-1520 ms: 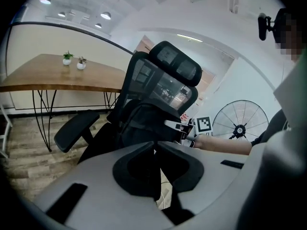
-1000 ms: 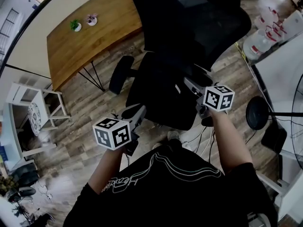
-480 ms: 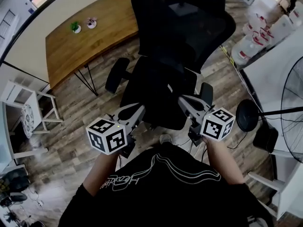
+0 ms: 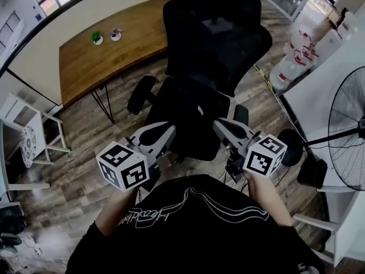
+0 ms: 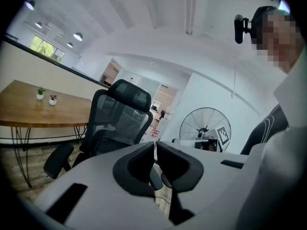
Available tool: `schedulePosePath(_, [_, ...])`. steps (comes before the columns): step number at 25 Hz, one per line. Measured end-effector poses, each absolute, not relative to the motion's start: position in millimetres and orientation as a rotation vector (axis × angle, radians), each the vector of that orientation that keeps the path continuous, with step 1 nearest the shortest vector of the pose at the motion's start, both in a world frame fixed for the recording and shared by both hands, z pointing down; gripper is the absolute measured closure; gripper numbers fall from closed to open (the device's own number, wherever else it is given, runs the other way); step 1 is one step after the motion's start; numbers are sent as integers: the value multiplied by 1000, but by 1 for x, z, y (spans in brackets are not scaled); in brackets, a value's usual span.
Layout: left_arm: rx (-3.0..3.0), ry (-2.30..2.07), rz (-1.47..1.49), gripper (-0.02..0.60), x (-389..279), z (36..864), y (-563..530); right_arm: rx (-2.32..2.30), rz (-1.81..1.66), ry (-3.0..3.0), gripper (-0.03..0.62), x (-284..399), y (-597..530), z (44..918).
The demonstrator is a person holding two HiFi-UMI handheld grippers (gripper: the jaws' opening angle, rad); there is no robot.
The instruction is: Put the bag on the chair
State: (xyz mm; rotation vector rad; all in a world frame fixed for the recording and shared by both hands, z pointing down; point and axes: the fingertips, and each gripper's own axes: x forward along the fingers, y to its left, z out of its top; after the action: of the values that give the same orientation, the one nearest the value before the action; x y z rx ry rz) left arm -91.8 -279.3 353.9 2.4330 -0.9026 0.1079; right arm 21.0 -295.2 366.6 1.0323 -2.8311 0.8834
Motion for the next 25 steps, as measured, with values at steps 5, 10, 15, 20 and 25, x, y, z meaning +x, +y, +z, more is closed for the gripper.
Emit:
schedulePosePath(5, [2473, -882, 95, 540, -89, 341, -267, 1056, 837, -2844, 600, 18, -281, 356])
schedulePosePath(10, [2481, -863, 111, 540, -95, 343, -256, 1071, 844, -2833, 600, 9, -266, 355])
schedulePosePath(15, [2467, -837, 127, 540, -98, 352, -256, 1116, 873, -2807, 600, 9, -263, 362])
schedulePosePath(20, [2451, -790, 149, 540, -94, 366, -253, 1155, 918, -2774, 600, 14, -259, 376])
schedulePosePath(25, [2429, -771, 172, 540, -92, 383, -257, 1168, 960, -2735, 600, 14, -263, 394])
